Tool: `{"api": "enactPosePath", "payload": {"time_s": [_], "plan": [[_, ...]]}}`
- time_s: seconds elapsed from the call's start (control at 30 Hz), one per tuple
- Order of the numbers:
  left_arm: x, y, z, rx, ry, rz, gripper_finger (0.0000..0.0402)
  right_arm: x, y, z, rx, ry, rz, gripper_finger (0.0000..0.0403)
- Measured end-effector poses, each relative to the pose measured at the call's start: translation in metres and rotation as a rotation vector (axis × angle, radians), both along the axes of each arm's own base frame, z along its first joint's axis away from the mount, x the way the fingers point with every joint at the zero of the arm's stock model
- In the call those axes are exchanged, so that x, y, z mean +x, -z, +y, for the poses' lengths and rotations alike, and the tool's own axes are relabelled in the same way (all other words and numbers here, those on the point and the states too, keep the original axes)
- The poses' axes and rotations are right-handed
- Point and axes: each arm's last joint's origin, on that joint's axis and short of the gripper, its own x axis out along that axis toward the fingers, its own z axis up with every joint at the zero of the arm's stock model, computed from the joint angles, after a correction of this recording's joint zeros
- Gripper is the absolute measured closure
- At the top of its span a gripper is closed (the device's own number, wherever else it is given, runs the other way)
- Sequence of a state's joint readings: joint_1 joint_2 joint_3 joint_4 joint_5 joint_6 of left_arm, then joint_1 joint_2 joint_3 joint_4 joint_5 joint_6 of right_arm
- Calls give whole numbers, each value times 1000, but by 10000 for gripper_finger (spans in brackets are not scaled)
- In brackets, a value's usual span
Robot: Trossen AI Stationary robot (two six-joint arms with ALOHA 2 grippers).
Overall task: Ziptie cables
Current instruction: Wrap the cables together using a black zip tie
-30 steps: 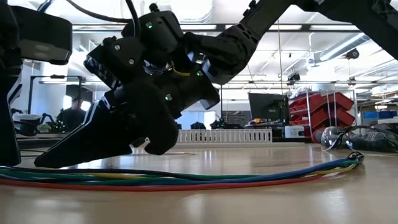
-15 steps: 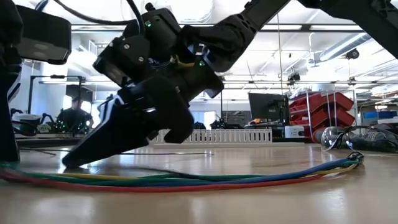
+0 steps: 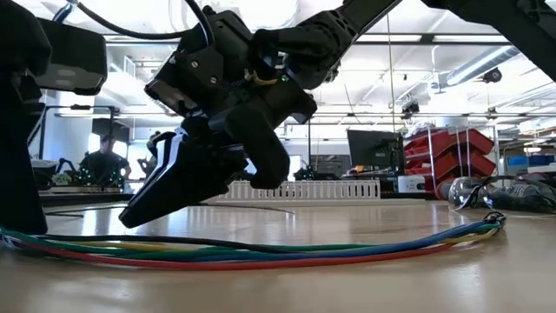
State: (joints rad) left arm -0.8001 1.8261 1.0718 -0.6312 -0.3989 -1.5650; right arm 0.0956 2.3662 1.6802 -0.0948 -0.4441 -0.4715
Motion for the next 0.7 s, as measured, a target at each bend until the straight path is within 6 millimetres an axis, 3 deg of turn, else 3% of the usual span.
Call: {"api": "enactPosePath", "payload": {"time_s": [0.17,0.4,0.7], "plan": [[-7,-6,0,-42,5,58,385,-6,-9,-5,-9,-12,46,365],[-9,-7,2,-34,26,93,315,-14,-44,3,-9,-48,56,274],[-9,-24,4,-23,44,39,227,0,-32,18,80,4,-77,241]]}}
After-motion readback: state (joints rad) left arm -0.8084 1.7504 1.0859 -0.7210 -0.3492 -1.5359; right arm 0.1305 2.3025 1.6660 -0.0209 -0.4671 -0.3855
